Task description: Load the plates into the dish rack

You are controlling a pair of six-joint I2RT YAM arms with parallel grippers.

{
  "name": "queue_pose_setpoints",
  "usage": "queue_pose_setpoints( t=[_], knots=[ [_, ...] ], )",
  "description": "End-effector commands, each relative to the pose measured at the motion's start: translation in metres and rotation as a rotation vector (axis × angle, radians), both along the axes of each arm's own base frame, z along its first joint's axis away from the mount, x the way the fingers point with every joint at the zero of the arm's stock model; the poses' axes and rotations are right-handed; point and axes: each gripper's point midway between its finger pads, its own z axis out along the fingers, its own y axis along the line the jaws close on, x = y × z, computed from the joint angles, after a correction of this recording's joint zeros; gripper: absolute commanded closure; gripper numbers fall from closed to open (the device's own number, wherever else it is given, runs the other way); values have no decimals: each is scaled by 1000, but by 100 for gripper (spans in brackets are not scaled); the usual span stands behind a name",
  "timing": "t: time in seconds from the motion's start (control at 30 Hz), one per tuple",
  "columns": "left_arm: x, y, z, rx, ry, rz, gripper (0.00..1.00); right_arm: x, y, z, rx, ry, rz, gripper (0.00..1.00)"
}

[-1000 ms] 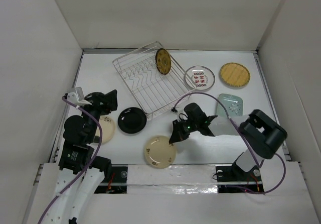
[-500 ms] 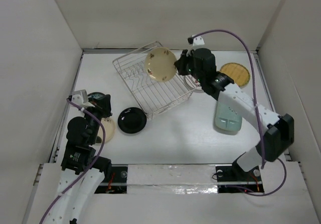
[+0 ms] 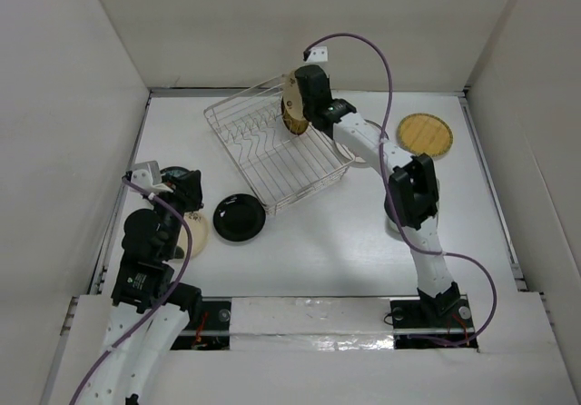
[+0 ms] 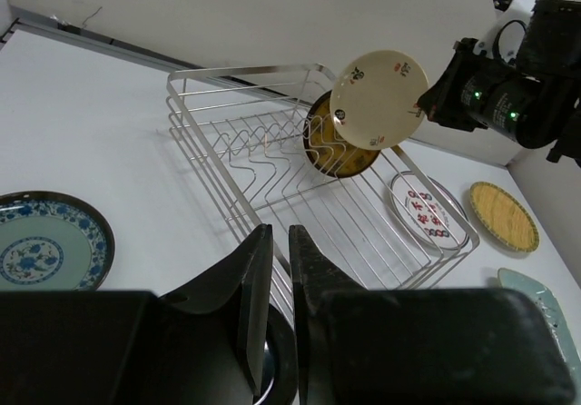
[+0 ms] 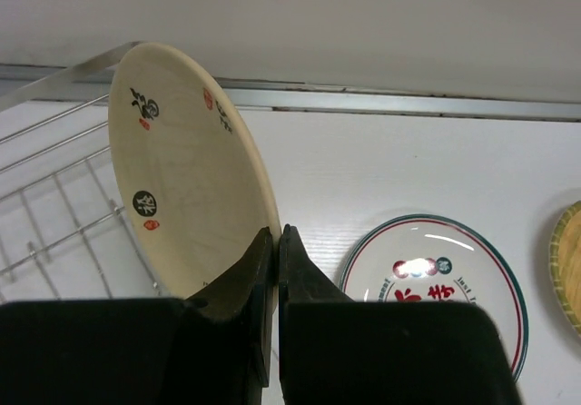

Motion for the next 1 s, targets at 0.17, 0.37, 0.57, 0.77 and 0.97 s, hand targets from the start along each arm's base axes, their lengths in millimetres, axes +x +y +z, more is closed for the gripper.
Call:
queue_pose_setpoints(
  t=[0.17, 0.37, 0.57, 0.77, 0.97],
  knots=[
    [5, -1, 4, 14, -17, 6, 88, 7, 3, 30, -74, -92, -95, 100],
    [5, 0, 4, 13, -18, 11, 87, -8, 37, -1, -109, -59, -37, 100],
    [4, -1, 6, 13, -24, 5, 84, -25, 40, 39, -24, -101, 7, 54],
    [0, 0, 11, 5, -46, 2, 83, -66, 21, 77, 146, -156, 103, 86],
    [-6, 0, 16, -7, -74, -9, 83, -78, -95, 63, 424, -131, 50, 100]
  ],
)
